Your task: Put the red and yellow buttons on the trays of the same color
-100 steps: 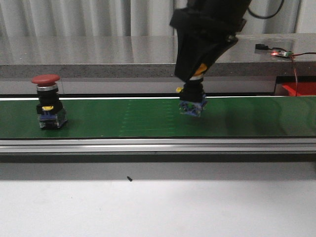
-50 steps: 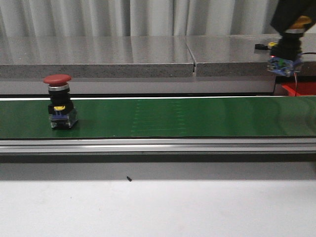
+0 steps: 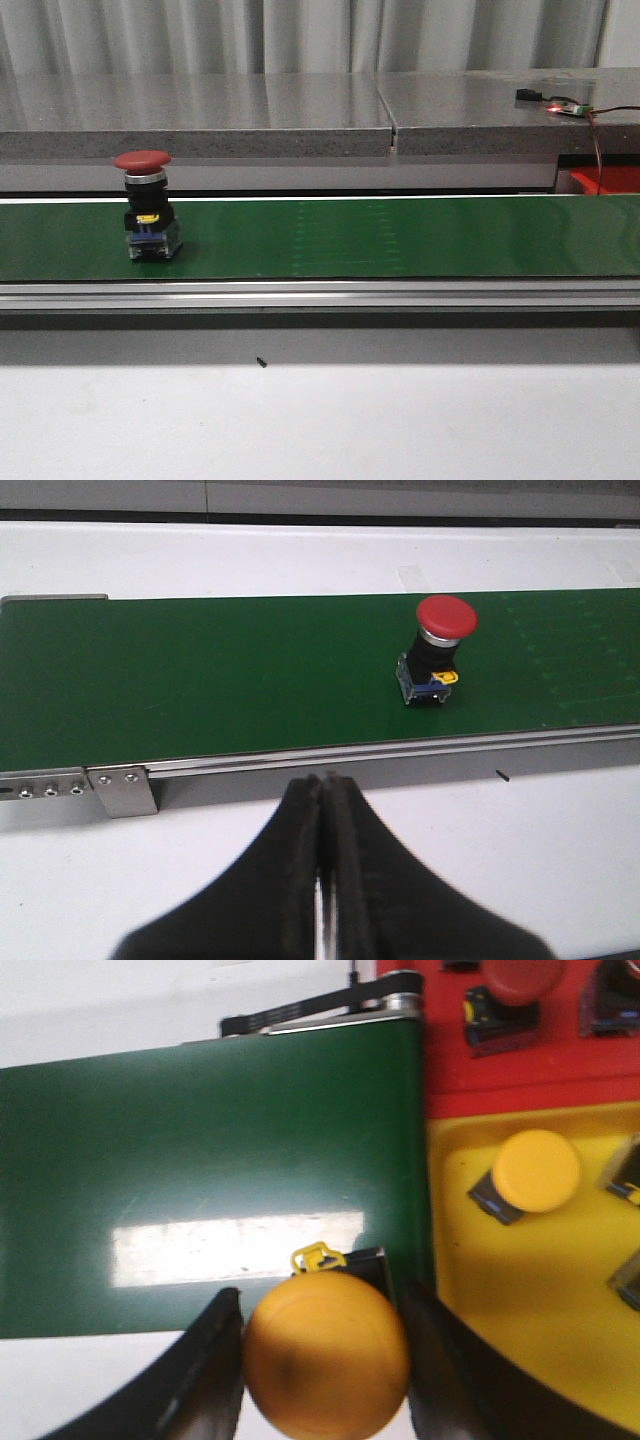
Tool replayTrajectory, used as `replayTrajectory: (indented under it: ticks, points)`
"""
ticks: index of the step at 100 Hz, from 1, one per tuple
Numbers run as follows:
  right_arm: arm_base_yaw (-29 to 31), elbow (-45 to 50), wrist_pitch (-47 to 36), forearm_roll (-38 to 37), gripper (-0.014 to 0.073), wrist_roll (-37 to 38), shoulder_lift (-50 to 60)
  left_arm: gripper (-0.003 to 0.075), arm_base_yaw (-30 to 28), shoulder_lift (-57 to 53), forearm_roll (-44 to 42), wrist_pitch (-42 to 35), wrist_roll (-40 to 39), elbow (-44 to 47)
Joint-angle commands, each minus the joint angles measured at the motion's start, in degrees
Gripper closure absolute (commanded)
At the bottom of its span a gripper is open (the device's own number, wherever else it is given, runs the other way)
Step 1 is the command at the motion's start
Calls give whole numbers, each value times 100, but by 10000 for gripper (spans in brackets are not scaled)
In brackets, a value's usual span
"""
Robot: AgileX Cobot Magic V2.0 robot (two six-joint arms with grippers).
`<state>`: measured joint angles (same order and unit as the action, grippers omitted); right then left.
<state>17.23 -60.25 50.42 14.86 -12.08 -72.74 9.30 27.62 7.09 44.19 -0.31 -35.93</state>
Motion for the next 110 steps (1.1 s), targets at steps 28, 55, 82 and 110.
replayTrajectory:
  ticks: [28,55,82,110]
  points:
    - [1038,709,-1208,95,443,263,181,739,46,25,53,-358,-53,-155]
    - [1135,1262,-2060,99,443,395,-15,739,46,25,53,-358,-53,-155]
    - [1135,1387,-2395,143,443,504,-347,739,46,25,53,-358,-53,-155]
    - [1135,1434,-2371,226,443,504,-787,739,46,25,53,-358,-53,-155]
